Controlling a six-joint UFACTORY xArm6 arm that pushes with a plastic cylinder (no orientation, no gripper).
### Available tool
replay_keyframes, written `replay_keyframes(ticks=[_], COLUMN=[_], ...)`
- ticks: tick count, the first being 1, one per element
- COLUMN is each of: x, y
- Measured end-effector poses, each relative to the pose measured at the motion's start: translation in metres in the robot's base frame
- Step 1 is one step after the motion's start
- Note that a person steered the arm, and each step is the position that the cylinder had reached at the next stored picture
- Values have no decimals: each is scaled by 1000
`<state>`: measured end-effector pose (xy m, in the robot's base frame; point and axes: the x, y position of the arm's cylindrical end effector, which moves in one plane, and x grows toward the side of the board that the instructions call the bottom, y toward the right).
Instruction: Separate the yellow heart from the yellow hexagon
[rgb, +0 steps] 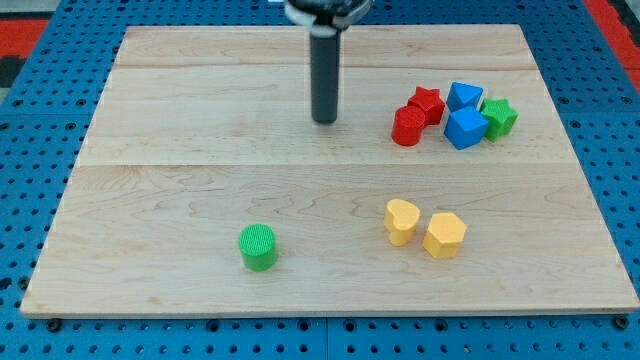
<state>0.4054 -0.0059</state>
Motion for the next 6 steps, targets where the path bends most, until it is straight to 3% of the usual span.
replay_keyframes(ticks=[1,2,3,4,6], x=[71,72,134,204,127], y=[60,185,228,203,78])
